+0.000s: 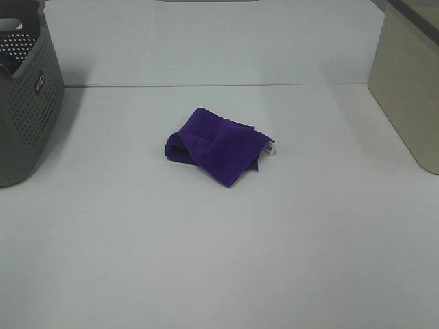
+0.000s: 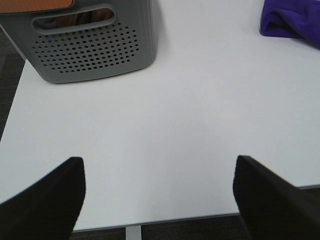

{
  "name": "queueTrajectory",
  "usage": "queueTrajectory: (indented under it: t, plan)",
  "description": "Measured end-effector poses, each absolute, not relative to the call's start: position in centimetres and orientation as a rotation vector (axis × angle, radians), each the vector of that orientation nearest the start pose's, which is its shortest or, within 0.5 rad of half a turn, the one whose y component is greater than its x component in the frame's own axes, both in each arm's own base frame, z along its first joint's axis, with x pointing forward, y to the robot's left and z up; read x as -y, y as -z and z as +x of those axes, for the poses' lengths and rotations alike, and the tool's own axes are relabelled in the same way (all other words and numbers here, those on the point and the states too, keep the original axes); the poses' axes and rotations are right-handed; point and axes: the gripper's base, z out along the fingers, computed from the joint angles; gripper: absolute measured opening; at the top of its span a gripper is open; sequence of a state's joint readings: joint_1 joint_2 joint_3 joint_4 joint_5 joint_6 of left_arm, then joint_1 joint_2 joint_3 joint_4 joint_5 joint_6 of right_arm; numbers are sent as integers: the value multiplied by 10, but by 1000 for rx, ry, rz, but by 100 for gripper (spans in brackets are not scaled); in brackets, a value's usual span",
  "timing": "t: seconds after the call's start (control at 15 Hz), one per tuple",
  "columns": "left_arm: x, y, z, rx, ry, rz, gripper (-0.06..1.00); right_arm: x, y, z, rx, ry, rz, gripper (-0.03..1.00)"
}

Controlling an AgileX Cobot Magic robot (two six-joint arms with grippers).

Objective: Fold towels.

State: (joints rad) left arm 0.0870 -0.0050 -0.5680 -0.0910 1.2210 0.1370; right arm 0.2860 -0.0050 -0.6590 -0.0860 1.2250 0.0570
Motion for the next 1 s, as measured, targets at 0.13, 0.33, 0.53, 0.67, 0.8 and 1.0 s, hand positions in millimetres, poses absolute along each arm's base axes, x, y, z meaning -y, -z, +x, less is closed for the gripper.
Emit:
queueTrajectory:
  t: [0.13, 0.33, 0.53, 0.67, 0.8, 1.0]
  plan:
    - [9, -283, -16, -2090, -22, 58, 75, 13, -282, -18, -2124, -91, -244, 76]
    - [9, -280, -9, -2054, 7, 18, 75, 5, -266, -7, -2133, -150, -263, 76]
    - [8, -280, -9, -2048, 10, -1, 75, 2, -261, -3, -2124, -158, -280, 76]
    - [8, -280, -9, -2048, 9, -1, 75, 2, -261, -3, -2121, -157, -282, 76]
    - [8, -280, -9, -2048, 9, -1, 75, 2, -261, -3, -2121, -158, -282, 76]
    - [8, -280, -9, -2048, 9, -1, 78, 2, -261, -3, -2121, -158, -282, 76]
